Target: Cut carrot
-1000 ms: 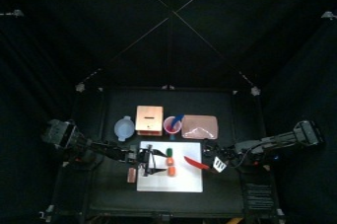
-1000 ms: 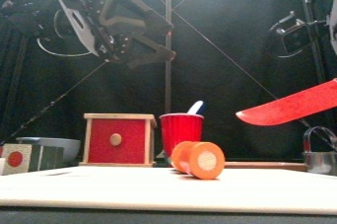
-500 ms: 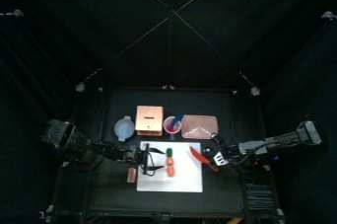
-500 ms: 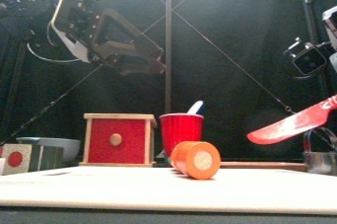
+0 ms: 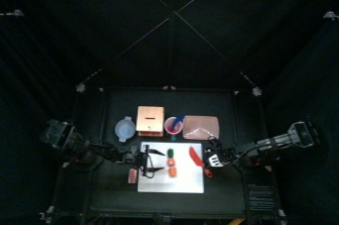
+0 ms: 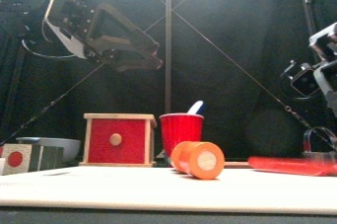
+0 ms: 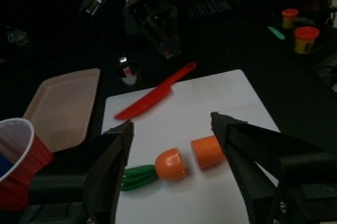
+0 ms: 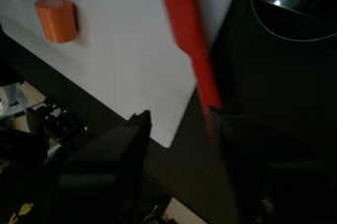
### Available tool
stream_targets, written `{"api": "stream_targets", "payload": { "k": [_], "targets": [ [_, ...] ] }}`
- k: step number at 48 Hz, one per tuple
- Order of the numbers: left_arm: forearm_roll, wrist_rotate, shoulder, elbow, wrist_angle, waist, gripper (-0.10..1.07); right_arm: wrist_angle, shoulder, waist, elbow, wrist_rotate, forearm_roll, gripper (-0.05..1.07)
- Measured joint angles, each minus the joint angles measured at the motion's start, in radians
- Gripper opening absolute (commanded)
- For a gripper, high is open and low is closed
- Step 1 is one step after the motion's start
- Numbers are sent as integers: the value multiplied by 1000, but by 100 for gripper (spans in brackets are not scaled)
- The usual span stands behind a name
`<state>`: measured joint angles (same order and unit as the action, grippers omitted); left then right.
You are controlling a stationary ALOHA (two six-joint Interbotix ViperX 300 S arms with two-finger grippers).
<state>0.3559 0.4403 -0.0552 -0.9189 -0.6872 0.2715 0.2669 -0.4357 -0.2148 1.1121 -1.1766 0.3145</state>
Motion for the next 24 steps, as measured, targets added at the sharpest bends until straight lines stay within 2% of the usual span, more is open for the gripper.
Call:
{"api": "stream_targets", "payload": {
  "k": [7, 15, 24],
  "targets": [
    [0, 0, 0, 2, 2, -2, 95, 14, 41, -20, -52, 3, -14, 96],
    [2, 0, 0, -3, 2, 0, 95, 57, 71, -15, -152, 3, -84, 96],
    [14, 2, -5, -17, 0, 0, 95, 143, 189, 66, -313, 5, -213, 96]
  ]
}}
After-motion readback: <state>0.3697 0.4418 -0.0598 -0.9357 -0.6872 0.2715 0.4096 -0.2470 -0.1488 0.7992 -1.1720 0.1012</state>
